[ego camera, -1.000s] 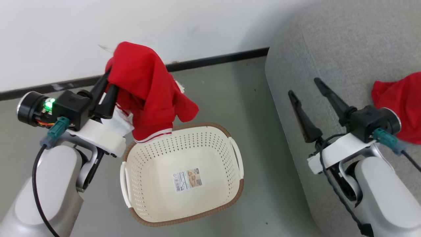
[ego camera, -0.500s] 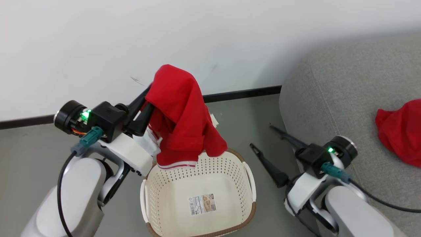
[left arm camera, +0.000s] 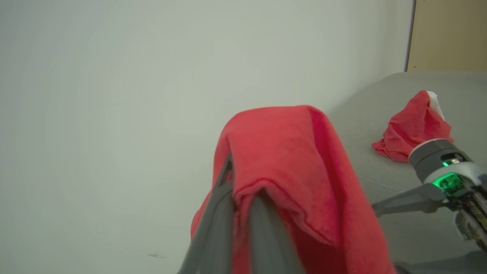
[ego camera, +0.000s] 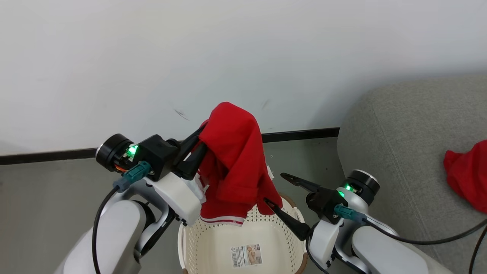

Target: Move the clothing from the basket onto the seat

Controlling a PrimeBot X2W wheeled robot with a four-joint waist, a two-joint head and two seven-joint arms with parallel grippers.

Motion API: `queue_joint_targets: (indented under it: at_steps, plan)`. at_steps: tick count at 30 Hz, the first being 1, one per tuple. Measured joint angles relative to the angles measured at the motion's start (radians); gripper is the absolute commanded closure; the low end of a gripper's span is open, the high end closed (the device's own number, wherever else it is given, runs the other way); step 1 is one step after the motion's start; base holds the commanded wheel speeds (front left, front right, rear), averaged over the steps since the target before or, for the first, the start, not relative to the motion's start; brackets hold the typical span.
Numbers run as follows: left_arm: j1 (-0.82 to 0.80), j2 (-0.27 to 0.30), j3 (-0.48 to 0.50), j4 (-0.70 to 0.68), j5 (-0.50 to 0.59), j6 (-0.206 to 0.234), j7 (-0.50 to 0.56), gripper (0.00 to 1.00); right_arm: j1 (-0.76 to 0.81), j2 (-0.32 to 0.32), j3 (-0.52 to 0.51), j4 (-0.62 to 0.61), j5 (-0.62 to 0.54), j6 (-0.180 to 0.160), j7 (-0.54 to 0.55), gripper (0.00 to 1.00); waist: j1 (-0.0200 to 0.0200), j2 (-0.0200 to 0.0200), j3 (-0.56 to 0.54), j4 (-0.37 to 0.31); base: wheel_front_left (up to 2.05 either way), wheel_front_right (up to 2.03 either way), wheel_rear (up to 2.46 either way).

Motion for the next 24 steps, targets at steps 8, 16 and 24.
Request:
queue_joint_targets:
  at_steps: [8,16,24]
  plan:
    - [0.008,-0.017,-0.031,-0.035,-0.011,-0.003,0.039,1.0,-0.039,0.023,0.044,0.055,0.027,0.0,0.0,0.0,0.0,0.0,-0.034,0.036,0.0,0.0,0.0]
    - [0.021,-0.023,-0.052,-0.061,-0.03,-0.008,0.066,1.0,-0.047,0.063,0.064,0.095,0.034,0.0,0.0,0.09,0.0,0.0,-0.058,0.07,0.0,0.0,0.0]
    - [0.064,-0.031,-0.049,-0.065,-0.057,-0.007,0.08,1.0,-0.041,0.085,0.044,0.11,0.035,0.0,0.0,1.0,0.0,0.0,-0.074,0.09,0.0,0.0,0.0]
